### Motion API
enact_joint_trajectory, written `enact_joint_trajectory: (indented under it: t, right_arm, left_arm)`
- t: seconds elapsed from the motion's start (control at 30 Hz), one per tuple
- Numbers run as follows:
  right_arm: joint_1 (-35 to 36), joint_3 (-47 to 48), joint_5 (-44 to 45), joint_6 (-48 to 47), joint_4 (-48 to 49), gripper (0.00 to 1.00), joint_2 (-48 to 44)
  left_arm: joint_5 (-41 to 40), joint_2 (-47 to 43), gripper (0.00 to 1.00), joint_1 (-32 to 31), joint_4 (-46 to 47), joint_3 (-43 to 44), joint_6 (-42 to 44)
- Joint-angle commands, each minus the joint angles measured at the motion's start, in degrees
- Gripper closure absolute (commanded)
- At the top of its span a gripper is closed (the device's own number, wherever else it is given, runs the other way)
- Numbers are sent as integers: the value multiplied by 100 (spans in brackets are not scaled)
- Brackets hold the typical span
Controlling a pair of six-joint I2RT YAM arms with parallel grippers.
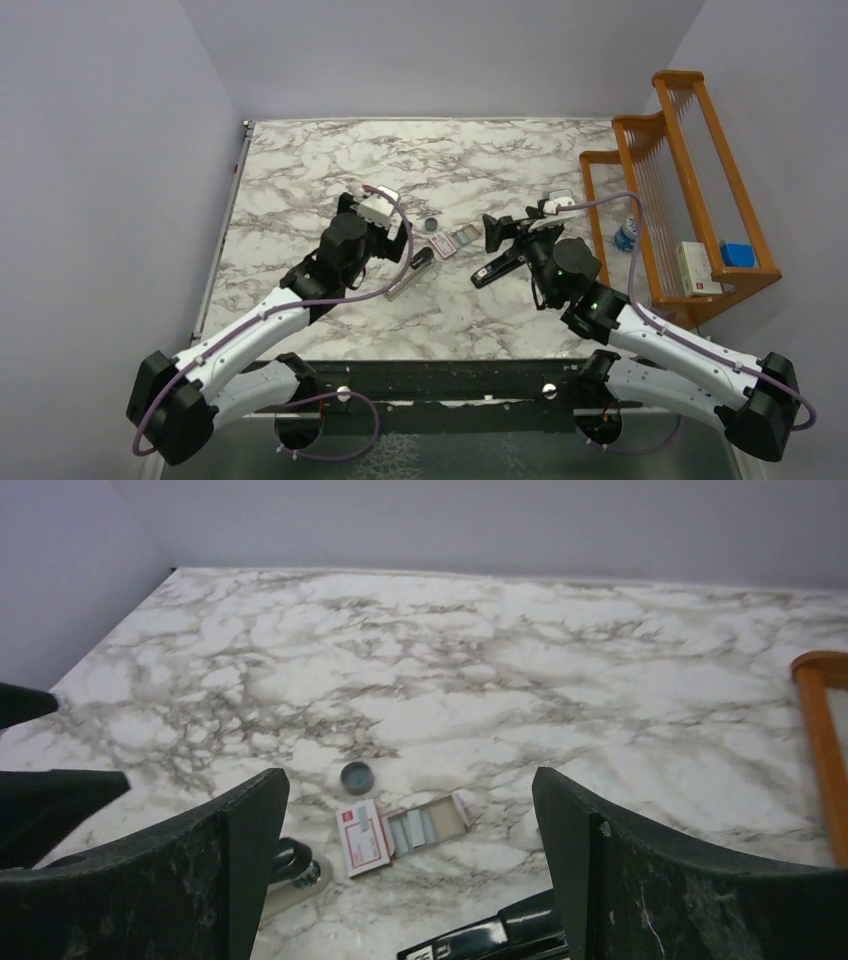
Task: Load the staples into the stapler
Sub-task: Reset both arms
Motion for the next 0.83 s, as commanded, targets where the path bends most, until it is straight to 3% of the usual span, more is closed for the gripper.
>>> enact_joint_trajectory:
  t: [0.0, 0.3, 0.5, 0.8]
  right_arm:
    - [3, 520, 929, -1068, -129, 5, 34]
    - [3, 602, 1025, -927, -711, 0, -46]
    - [3, 321, 1140, -805, -693, 0, -162]
    - [3, 205, 1006, -598, -1053, 0, -138]
  left_arm:
    - [-1955, -776, 1, 46, 1142, -494, -1334]
    - [-3865, -2306, 1, 55, 1205, -1396, -1806]
    - [-4488, -2931, 1, 53, 1134, -1830, -2094]
    - [-4617, -3030, 1, 55, 554, -1788, -2181]
